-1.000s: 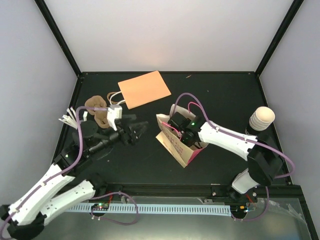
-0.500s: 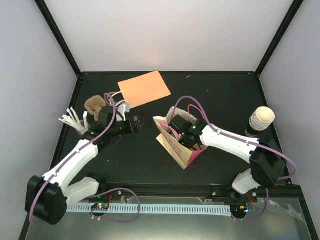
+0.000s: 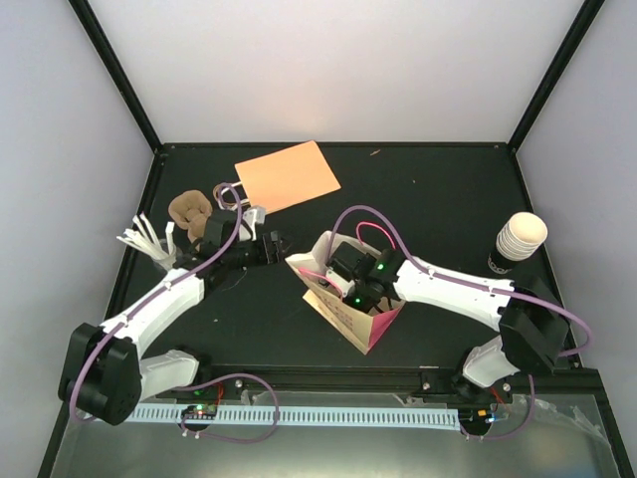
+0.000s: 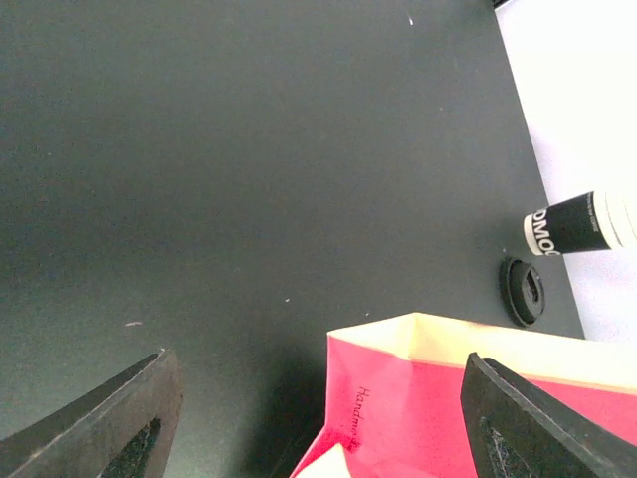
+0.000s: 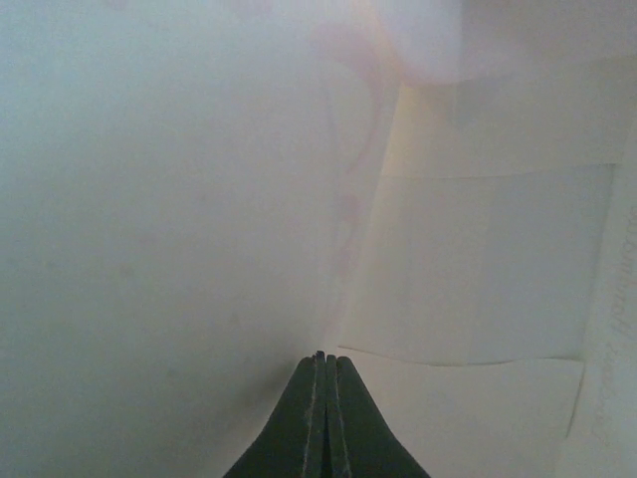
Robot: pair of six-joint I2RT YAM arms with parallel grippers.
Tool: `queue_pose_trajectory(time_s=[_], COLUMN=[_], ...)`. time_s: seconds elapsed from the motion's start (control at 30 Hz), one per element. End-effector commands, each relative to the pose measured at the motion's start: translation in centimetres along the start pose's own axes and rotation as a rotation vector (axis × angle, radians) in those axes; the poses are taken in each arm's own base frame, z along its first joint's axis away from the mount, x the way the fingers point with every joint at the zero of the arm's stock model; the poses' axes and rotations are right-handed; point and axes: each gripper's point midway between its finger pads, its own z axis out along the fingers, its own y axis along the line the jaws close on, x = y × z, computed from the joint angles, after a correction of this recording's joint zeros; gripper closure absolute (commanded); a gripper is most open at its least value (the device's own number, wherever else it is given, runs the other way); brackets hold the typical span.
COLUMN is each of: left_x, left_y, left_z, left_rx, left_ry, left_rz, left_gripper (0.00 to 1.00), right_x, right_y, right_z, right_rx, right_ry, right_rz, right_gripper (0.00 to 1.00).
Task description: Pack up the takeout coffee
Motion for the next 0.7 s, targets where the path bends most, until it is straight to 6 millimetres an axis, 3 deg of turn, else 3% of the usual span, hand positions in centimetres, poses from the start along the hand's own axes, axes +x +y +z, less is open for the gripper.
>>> queue_pose_trajectory(time_s=[0.0, 0.1, 0.4, 0.67], left_x=[0.3, 1.6, 4.2, 4.7], left_y=[0.5, 0.9, 0.6, 1.0], left_z=[-0.5, 0.0, 3.5, 5.3], left_rx=[0.001, 0.031, 0.114, 0.113], left_ry=[-0.029, -0.006, 0.116, 0.14], left_rz=[0.036, 0.022, -0.02, -0.023], left_gripper=[0.21, 0.29, 0.69, 0.77], right_x=[0.3, 0.3, 0.1, -0.4], right_y=[-0.1, -0.8, -2.0, -3.4], right_z=[-0.5, -0.7, -0.5, -0.2], right_rx=[0.011, 0.051, 0.117, 0.182], right_ry=[-0.006, -0.014, -0.029, -0.049], right_rz=[-0.007, 0.017, 0.042, 0.076], right_gripper=[0.99, 0.99, 0.99, 0.99])
